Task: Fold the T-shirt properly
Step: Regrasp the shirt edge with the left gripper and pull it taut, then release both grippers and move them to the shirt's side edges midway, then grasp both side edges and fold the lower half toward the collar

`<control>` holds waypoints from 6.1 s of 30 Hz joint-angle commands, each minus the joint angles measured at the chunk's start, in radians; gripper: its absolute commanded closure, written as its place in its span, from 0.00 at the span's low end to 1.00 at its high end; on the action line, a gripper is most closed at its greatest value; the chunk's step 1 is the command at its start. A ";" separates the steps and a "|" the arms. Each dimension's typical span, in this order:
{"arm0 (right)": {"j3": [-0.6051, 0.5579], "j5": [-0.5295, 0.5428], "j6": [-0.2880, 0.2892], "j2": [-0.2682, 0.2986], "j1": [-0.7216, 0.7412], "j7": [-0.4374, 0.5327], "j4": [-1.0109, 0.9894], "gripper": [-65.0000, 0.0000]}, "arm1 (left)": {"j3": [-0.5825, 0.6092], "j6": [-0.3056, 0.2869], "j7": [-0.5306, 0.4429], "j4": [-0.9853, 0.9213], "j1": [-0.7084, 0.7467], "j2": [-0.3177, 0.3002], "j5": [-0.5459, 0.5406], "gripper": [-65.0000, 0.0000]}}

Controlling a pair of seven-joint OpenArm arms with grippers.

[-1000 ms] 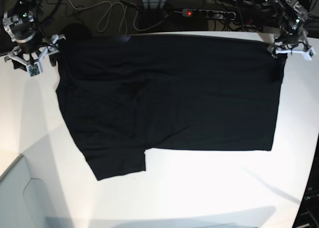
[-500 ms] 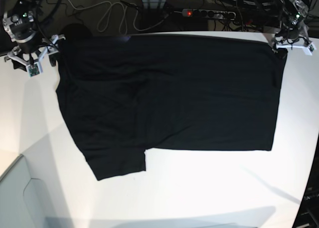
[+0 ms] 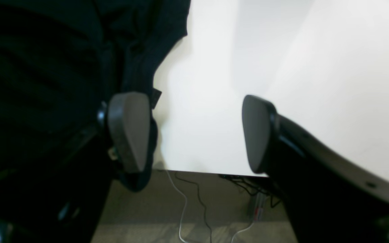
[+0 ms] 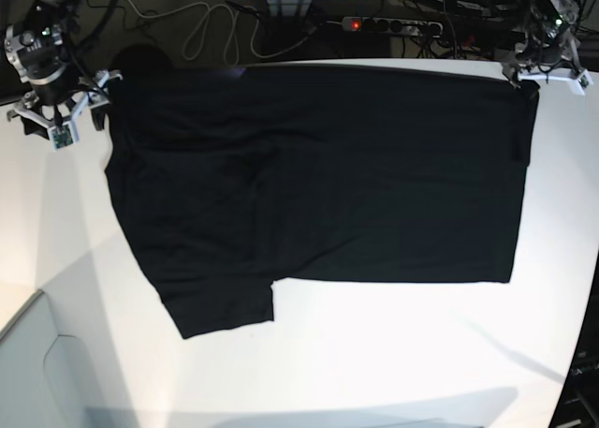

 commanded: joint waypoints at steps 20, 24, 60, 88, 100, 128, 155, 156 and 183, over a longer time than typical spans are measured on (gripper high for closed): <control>0.005 0.007 0.008 0.012 0.026 0.018 0.014 0.34 | -0.056 0.000 0.011 0.364 0.112 0.082 0.009 0.16; 0.002 0.006 0.008 0.012 0.070 0.016 0.014 0.34 | -0.072 0.000 0.009 0.408 0.069 0.061 0.009 0.16; -0.290 0.001 0.002 0.116 0.837 -0.100 -0.764 0.35 | 0.679 0.002 -0.339 -0.967 -1.105 -0.277 0.385 0.16; -0.286 0.001 0.002 0.142 0.994 0.072 -1.128 0.35 | 0.672 0.002 -0.459 -1.132 -1.068 -0.269 0.379 0.97; -0.435 0.001 -0.087 0.124 1.067 0.313 -1.311 0.34 | 0.671 0.008 -0.457 -1.126 -1.019 -0.261 0.379 1.00; -0.461 0.003 -0.236 0.138 1.001 0.443 -1.482 1.00 | 0.672 0.008 -0.456 -1.126 -1.015 -0.254 0.379 1.00; -0.391 0.007 -0.134 0.141 0.587 0.257 -0.524 1.00 | 0.513 0.002 -0.190 -0.333 -0.692 -0.171 0.377 1.00; -0.391 0.007 -0.134 0.142 0.561 0.257 -0.493 1.00 | 0.499 0.002 -0.184 -0.307 -0.674 -0.171 0.377 1.00; -0.236 0.006 -0.048 0.136 0.326 0.265 -0.392 1.00 | 0.415 0.000 -0.176 -0.017 -0.358 -0.140 0.377 1.00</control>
